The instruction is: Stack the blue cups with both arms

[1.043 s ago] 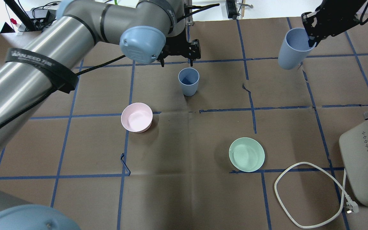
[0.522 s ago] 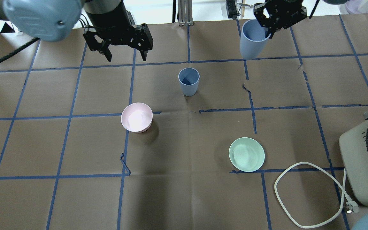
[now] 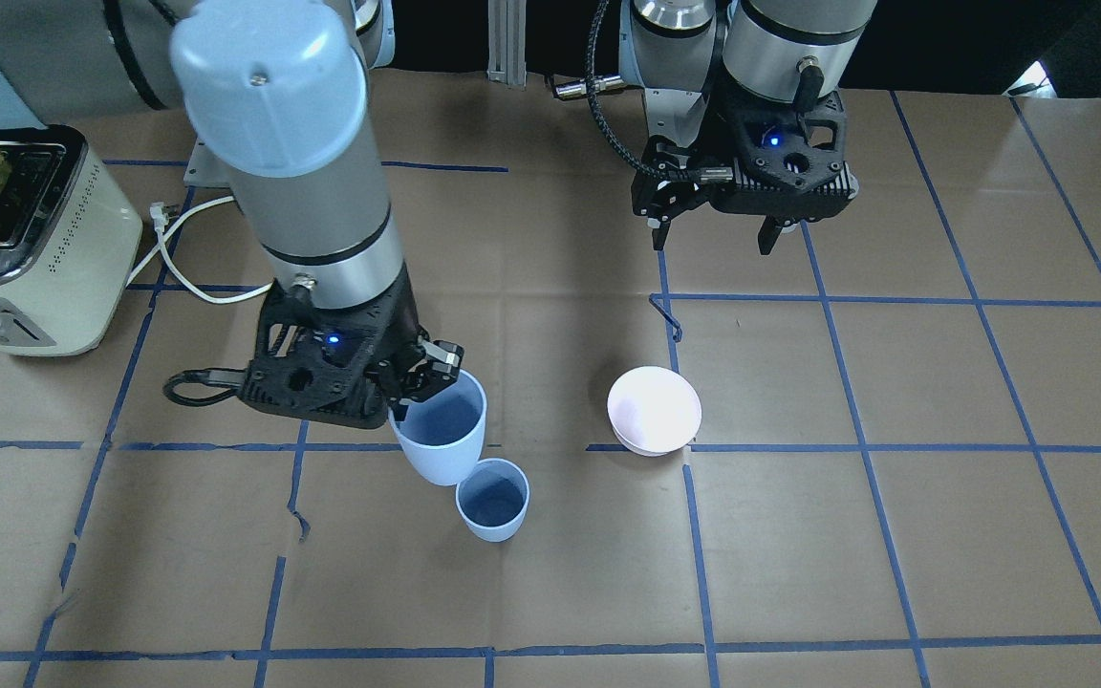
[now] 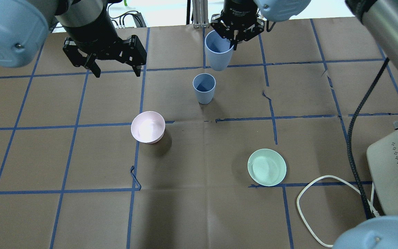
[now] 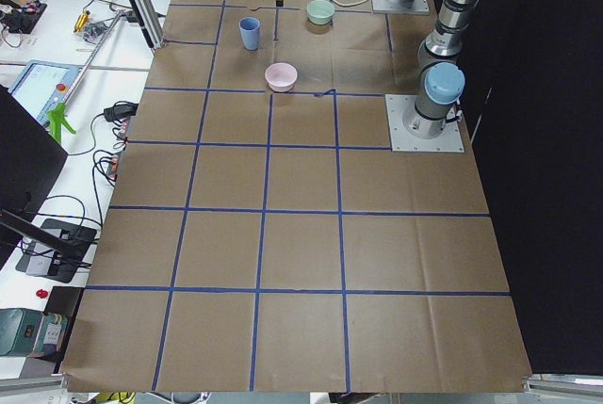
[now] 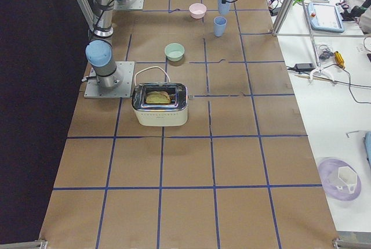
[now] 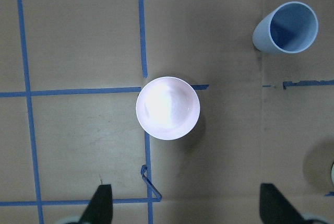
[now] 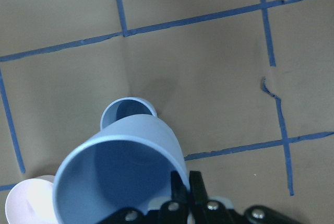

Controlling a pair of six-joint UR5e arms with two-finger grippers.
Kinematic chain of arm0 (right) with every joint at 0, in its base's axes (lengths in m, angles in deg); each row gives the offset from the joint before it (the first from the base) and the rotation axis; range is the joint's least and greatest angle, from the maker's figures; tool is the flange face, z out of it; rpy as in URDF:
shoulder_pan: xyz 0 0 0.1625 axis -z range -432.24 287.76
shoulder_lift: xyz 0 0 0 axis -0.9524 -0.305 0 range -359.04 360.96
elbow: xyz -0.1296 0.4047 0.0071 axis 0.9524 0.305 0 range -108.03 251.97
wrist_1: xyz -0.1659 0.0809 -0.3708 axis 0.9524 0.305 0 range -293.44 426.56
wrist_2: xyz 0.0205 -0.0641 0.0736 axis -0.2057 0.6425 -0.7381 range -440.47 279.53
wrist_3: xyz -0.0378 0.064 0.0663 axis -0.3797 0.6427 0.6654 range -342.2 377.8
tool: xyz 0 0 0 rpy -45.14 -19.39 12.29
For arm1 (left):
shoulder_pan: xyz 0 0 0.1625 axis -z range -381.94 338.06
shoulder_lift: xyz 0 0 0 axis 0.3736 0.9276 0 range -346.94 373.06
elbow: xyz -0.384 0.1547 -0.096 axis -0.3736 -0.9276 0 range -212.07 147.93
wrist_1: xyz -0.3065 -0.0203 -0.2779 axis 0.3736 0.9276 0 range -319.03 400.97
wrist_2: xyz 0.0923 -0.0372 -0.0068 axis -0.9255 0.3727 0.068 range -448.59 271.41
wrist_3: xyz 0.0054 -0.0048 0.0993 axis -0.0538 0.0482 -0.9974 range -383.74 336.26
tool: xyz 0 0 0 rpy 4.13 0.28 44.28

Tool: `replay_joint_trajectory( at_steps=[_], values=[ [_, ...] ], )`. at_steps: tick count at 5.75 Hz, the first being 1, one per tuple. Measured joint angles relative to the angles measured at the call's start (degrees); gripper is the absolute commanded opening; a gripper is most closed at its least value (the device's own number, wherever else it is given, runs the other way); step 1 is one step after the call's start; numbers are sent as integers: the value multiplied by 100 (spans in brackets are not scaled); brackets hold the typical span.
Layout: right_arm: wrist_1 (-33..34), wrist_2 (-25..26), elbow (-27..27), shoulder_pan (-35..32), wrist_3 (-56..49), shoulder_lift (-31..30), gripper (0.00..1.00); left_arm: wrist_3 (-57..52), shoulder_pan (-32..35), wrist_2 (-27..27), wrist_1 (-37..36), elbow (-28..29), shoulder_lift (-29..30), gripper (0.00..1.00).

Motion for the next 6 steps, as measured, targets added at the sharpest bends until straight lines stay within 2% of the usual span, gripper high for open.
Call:
replay_joint_trajectory(
  at_steps=[4,6],
  values=[
    [155,5,-27,-186,51,602,9,6,7,24,-3,-31,-76,99],
    [303,-6,-176,-190,47,711,9,6,8,34,-1,-31,-80,99]
  ],
)
